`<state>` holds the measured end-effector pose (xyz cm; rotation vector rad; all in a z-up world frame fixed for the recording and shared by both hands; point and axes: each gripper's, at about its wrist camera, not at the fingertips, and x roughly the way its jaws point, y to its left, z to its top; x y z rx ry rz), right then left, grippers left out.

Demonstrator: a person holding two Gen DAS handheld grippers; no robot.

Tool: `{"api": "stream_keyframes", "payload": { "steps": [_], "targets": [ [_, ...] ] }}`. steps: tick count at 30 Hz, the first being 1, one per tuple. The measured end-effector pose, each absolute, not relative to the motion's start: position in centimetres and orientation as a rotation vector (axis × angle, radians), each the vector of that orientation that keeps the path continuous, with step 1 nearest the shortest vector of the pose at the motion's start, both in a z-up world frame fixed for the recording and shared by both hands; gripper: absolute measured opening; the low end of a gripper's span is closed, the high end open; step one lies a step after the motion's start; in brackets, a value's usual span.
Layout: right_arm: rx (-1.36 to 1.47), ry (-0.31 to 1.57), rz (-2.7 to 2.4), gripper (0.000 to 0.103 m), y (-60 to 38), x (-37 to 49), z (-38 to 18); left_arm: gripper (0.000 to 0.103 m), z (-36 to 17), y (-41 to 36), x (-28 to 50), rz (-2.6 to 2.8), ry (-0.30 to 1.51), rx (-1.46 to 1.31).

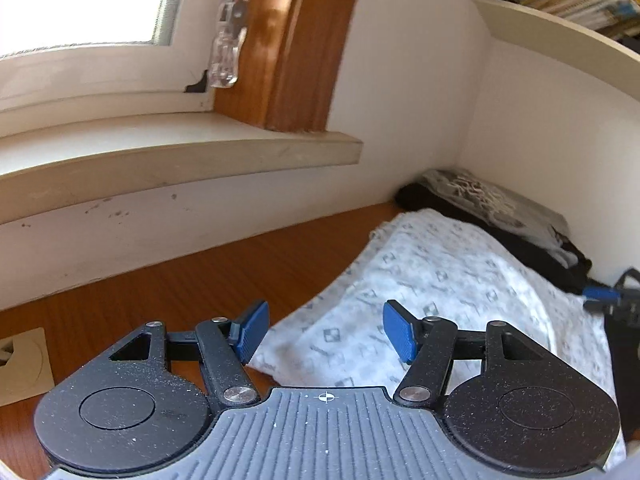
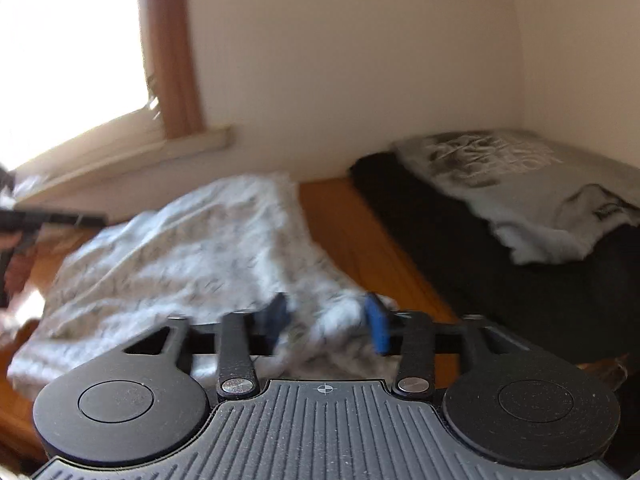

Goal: Fold clothes

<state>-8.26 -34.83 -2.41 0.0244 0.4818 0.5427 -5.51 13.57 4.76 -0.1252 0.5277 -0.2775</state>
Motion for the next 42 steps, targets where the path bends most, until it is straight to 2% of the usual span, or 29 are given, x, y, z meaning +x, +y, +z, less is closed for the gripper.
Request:
{"api": "stream_keyframes", "payload": {
  "steps": [6, 13, 16, 26, 32, 36, 38, 39, 40, 41, 42],
  "targets": [
    [0.007, 0.390, 0.616, 0.056, -32.9, -10.6, -1.6, 0.067, 4.3, 12.1, -5.5, -0.317, 0.547, -0.068],
    [-0.116, 0.481, 0.758, 0.055, -29.5, -11.2, -3.1, 0.066, 3.2, 11.2, -4.9, -0.301, 0.630, 0.003],
    [-0.164, 0.503, 0.781, 0.051, -29.6, -10.4, -3.0, 0.065, 2.7, 10.8, -4.7, -0.293, 0.665, 0.034],
    [-0.303, 0.516, 0.817, 0.051, -27.2, -4.3, -3.0, 0.065, 2.9, 12.2, -6.8, -0.282, 0.677, 0.026],
    [-0.466, 0.465, 0.670, 0.052, -23.4, 2.4, -2.8, 0.066, 3.2, 14.2, -8.2, -0.358, 0.609, -0.077],
    [-0.449, 0.451, 0.627, 0.052, -23.3, 2.9, -2.2, 0.065, 3.1, 14.7, -8.5, -0.399, 0.580, -0.121],
    [-0.394, 0.440, 0.627, 0.054, -24.3, 2.1, -1.9, 0.062, 3.1, 14.7, -8.9, -0.428, 0.566, -0.120],
    [-0.353, 0.444, 0.639, 0.054, -25.0, 1.5, -1.9, 0.047, 3.1, 14.7, -9.1, -0.443, 0.560, -0.120],
    [-0.312, 0.447, 0.653, 0.055, -25.7, 0.8, -2.0, 0.021, 3.0, 14.6, -9.3, -0.468, 0.557, -0.111],
    [-0.271, 0.450, 0.667, 0.055, -26.4, 0.2, -2.1, 0.016, 2.8, 14.6, -9.3, -0.487, 0.574, -0.106],
    [-0.229, 0.450, 0.671, 0.055, -27.1, -0.5, -2.1, 0.017, 2.8, 14.5, -9.2, -0.489, 0.582, -0.108]
  ]
}}
